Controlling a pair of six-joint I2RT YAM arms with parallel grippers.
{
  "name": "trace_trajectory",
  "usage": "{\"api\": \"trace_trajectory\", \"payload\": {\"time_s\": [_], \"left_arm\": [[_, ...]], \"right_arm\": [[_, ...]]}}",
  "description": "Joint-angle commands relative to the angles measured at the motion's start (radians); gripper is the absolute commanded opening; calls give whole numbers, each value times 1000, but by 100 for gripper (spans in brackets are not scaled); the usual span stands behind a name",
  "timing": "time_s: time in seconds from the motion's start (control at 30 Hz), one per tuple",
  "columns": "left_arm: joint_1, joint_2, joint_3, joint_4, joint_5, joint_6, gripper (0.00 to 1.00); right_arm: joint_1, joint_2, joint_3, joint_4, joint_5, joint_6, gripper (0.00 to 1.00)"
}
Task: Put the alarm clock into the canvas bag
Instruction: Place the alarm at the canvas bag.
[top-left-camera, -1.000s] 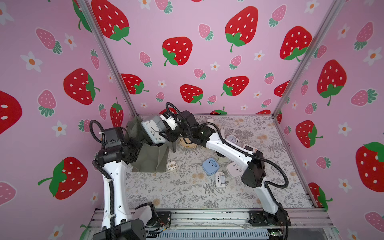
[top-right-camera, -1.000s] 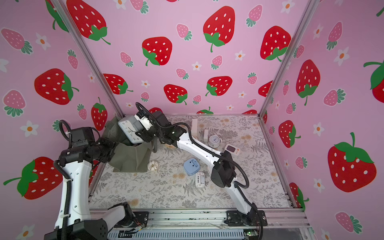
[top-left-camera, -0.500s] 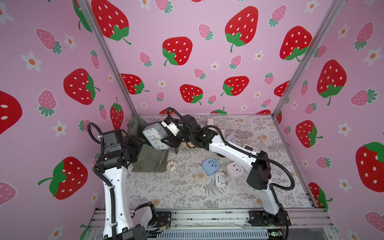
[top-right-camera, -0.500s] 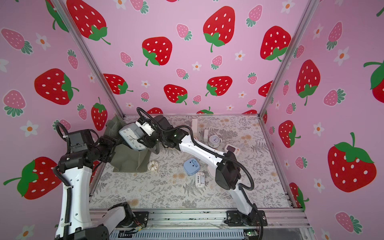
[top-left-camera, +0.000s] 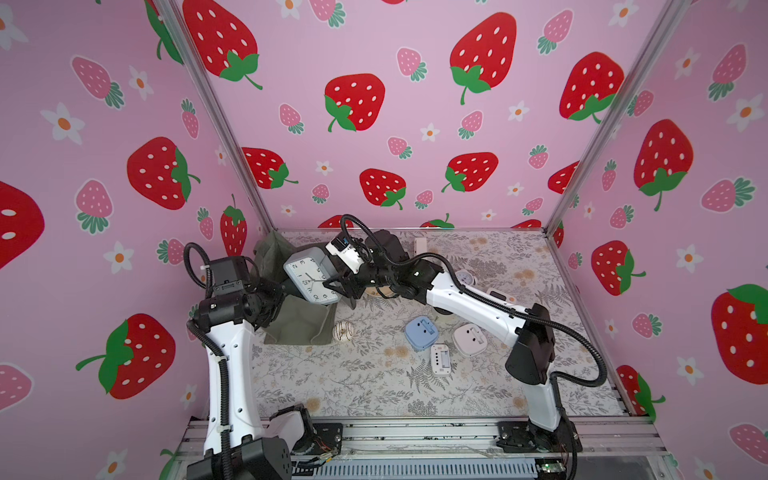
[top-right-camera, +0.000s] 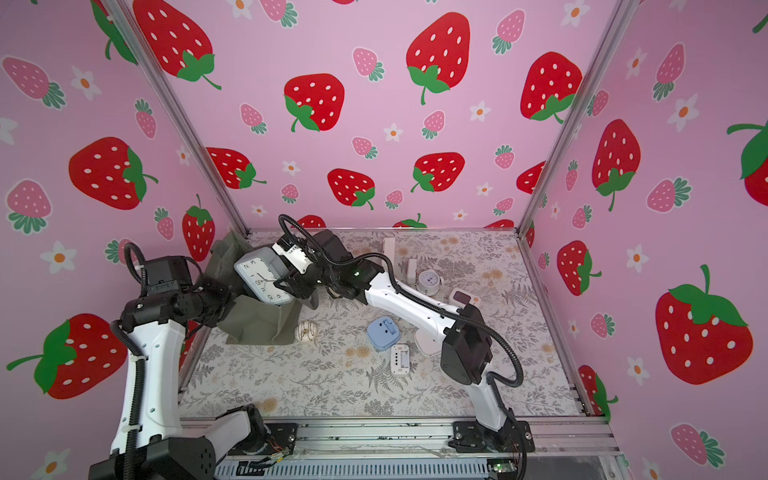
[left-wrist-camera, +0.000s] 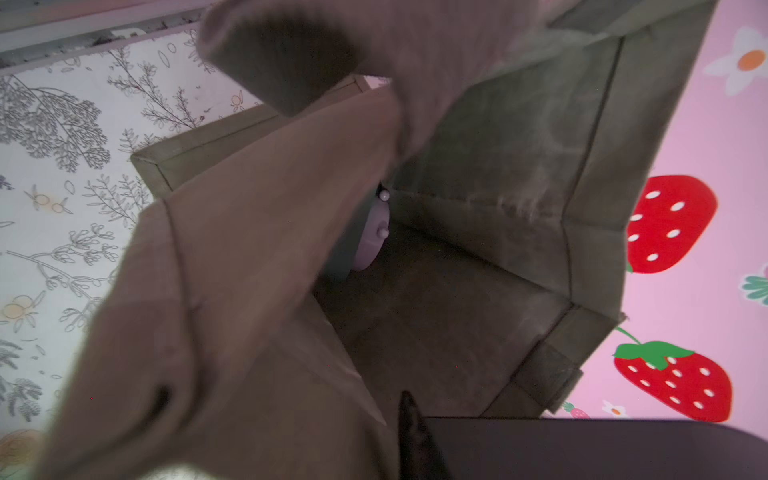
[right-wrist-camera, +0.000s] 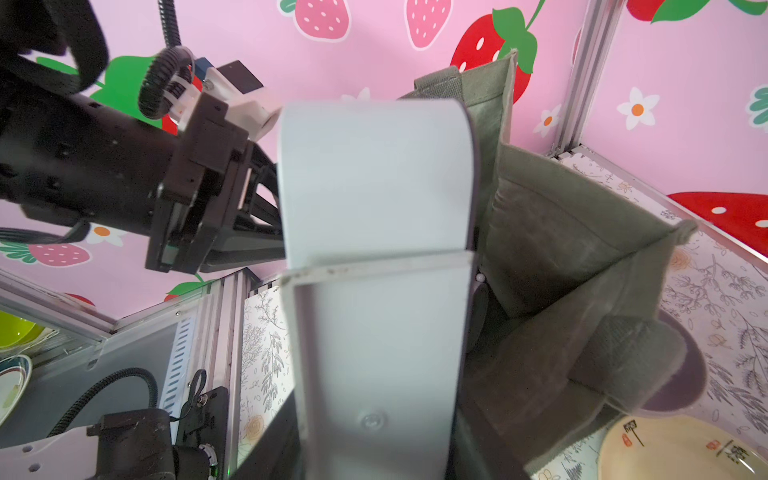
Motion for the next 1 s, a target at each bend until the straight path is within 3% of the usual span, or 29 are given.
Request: {"api": "trace_trajectory", "payload": {"time_s": [0.0,0.03,0.3,0.67,0.83,0.97], "left_arm": [[4,-25,14,-56,22,38,7],[5,-30,23,-70,22,51,1],[4,-91,55,-295,93,209,0],[4,-127,158,-500,106,296,0],[4,-155,121,-535,172,289,0],[4,-172,109,-568,154,321,0]], "right_arm": [[10,3,84,20,17,0,16],[10,16,100,15,22,-1,16],[17,163,313,-93,27,-49,16],[97,231,310,-187,65,-151,16],[108,295,372,-286,97,-153,15],[124,334,389,-345,133,-164,16]]}}
